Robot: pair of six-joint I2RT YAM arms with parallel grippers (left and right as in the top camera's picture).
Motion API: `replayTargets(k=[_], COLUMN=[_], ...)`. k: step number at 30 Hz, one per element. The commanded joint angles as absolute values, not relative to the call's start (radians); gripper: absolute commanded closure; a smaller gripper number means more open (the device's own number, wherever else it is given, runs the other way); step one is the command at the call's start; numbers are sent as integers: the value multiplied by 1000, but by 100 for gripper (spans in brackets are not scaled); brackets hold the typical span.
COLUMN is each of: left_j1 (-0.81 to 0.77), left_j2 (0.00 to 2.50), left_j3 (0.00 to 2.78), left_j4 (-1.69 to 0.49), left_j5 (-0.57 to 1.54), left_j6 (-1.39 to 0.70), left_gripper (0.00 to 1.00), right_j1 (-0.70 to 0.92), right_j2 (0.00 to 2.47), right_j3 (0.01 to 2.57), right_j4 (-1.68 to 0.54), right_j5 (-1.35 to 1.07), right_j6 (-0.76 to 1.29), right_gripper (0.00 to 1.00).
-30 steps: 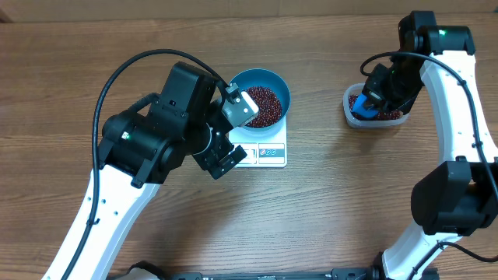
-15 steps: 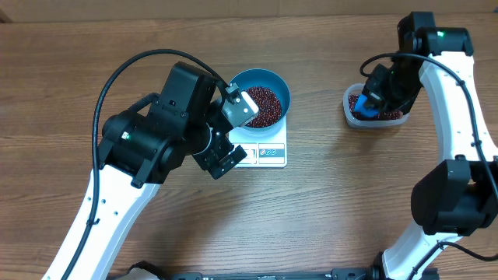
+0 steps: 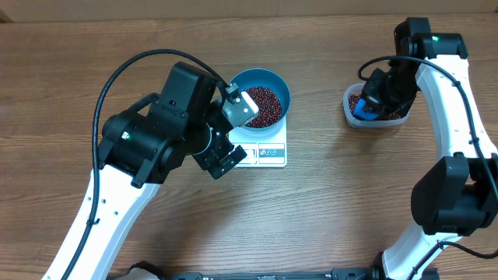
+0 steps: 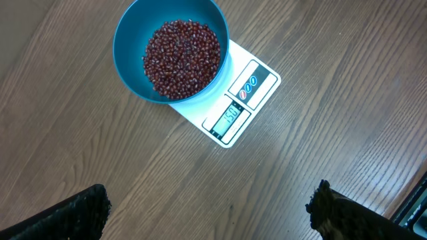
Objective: Scoop item into bowl and weigh 150g on scale
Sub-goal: 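Open the right gripper to release the blue cup into the container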
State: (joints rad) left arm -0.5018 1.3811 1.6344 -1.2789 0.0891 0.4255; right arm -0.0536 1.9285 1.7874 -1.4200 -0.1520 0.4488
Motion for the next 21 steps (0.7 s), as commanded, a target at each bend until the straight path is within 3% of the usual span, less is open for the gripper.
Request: replayTargets(k=[1,7,15,21], left_j1=[-498,-498,-498,-498], left_j2=[1374,1374,1374,1374], left_j3=[1654,1654,1654,1654], left_j4=[-1279,-1279,-1279,-1279], left_j5=[86,86,86,86], left_j6=[426,426,426,426], left_gripper=[1,0,0,0], right_j1=[-65,-75,-75,-75], right_j2=[1900,1900,1900,1900], right_j3=[1785,1785,1785,1785], right_j4=[-1414,-1416,-1423,-1430], right_j5=[-143,-143,-143,-117], right_j6=[450,449,448,445], right_gripper=[82,77,47,45])
